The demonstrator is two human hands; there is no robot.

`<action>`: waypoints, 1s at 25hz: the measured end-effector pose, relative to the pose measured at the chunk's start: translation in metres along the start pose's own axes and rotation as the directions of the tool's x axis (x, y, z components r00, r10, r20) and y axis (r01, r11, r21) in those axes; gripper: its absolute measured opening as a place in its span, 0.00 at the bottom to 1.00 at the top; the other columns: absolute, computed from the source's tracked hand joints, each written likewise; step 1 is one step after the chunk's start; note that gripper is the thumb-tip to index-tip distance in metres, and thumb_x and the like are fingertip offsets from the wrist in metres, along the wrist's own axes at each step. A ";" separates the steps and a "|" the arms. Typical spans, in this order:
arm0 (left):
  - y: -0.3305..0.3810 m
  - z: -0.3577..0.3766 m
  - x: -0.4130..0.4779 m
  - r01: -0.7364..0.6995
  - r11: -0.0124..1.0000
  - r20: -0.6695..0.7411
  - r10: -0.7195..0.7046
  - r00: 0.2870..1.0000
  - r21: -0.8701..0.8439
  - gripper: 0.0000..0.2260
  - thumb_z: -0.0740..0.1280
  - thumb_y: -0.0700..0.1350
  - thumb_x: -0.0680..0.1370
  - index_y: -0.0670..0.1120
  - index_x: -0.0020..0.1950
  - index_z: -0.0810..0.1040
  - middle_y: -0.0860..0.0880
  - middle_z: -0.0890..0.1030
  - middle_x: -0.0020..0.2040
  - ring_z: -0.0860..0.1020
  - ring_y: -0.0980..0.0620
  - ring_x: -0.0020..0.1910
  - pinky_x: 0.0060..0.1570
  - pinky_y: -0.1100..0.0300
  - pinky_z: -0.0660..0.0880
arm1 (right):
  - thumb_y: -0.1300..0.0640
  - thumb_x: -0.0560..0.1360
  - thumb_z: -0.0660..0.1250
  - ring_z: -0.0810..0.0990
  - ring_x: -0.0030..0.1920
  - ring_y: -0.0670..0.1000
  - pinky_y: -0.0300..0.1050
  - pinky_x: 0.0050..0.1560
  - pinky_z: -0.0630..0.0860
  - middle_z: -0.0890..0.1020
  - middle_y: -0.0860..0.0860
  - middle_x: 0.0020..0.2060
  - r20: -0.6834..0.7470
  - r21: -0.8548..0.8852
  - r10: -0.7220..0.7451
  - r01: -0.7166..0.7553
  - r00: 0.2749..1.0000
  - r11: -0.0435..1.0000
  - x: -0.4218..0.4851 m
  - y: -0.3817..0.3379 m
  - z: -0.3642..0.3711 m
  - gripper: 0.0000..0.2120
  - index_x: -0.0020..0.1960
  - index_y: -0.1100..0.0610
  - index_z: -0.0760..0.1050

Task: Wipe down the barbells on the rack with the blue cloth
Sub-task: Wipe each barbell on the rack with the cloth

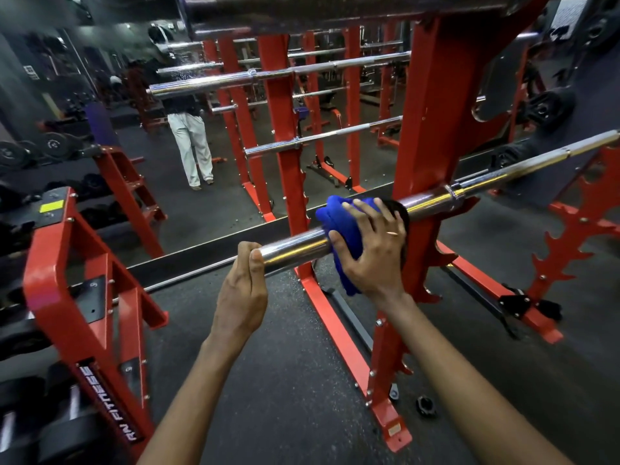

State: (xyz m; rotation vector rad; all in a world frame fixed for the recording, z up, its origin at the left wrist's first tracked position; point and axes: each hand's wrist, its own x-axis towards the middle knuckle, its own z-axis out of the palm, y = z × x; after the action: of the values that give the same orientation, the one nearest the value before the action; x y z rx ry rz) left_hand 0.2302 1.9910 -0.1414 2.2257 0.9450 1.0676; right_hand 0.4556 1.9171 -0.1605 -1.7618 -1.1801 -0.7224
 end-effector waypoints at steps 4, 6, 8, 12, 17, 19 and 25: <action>0.004 -0.010 0.003 0.098 0.994 0.101 -0.094 0.990 -0.039 0.16 0.46 0.58 0.86 0.50 0.52 0.66 0.49 0.73 0.36 0.74 0.54 0.35 0.33 0.66 0.69 | 0.32 0.81 0.55 0.74 0.70 0.57 0.61 0.74 0.64 0.81 0.51 0.65 -0.146 -0.036 0.173 -0.180 0.974 0.983 0.033 0.049 -0.007 0.30 0.66 0.53 0.79; 0.002 -0.012 0.002 0.123 0.987 0.140 -0.108 0.984 -0.100 0.17 0.45 0.60 0.85 0.52 0.55 0.68 0.50 0.76 0.40 0.77 0.54 0.38 0.38 0.62 0.70 | 0.31 0.81 0.52 0.72 0.73 0.57 0.59 0.75 0.63 0.80 0.52 0.66 -0.190 0.003 0.317 -0.322 0.929 0.947 0.032 0.056 -0.006 0.32 0.66 0.54 0.79; -0.004 -0.010 -0.002 0.122 0.969 0.150 -0.091 0.984 -0.215 0.21 0.43 0.62 0.85 0.57 0.64 0.71 0.51 0.77 0.53 0.79 0.54 0.48 0.45 0.62 0.73 | 0.35 0.81 0.57 0.71 0.73 0.57 0.64 0.74 0.64 0.80 0.52 0.66 -0.188 0.021 0.301 -0.302 0.935 0.953 0.024 0.026 0.001 0.28 0.65 0.54 0.79; -0.033 -0.013 -0.001 0.177 0.911 0.079 -0.159 0.984 -0.372 0.27 0.46 0.67 0.81 0.59 0.72 0.73 0.54 0.76 0.66 0.79 0.58 0.54 0.55 0.49 0.78 | 0.39 0.80 0.62 0.73 0.72 0.56 0.63 0.74 0.63 0.81 0.48 0.64 -0.105 0.032 0.015 -0.012 0.994 0.999 -0.017 -0.068 0.020 0.21 0.64 0.50 0.81; -0.034 -0.029 -0.005 0.070 0.965 0.144 -0.034 0.989 -0.254 0.18 0.61 0.56 0.84 0.58 0.74 0.73 0.55 0.81 0.63 0.79 0.61 0.59 0.55 0.66 0.77 | 0.40 0.79 0.65 0.82 0.57 0.56 0.58 0.63 0.73 0.85 0.50 0.53 -0.085 -0.008 -0.166 0.166 0.983 0.986 0.022 -0.016 0.003 0.19 0.57 0.54 0.83; -0.036 -0.032 -0.004 0.033 0.974 0.137 -0.002 0.991 -0.223 0.20 0.64 0.54 0.82 0.58 0.75 0.73 0.55 0.82 0.61 0.79 0.64 0.58 0.50 0.74 0.74 | 0.41 0.81 0.62 0.82 0.54 0.57 0.57 0.62 0.74 0.85 0.51 0.50 -0.176 -0.021 0.045 -0.049 0.983 0.999 0.031 0.002 0.000 0.19 0.54 0.56 0.82; -0.049 -0.046 0.012 0.018 0.957 0.232 0.052 0.971 -0.290 0.22 0.63 0.56 0.83 0.61 0.78 0.68 0.59 0.81 0.63 0.79 0.64 0.59 0.58 0.69 0.75 | 0.41 0.80 0.63 0.69 0.75 0.57 0.62 0.74 0.64 0.79 0.52 0.67 -0.259 0.147 0.367 -0.339 0.894 0.929 -0.022 -0.107 0.044 0.22 0.65 0.55 0.79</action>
State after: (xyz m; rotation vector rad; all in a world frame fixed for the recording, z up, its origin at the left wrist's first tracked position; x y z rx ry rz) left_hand 0.1805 2.0373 -0.1425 2.0613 0.6234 0.8597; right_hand 0.3485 1.9657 -0.1620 -1.6641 -0.6655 -0.6559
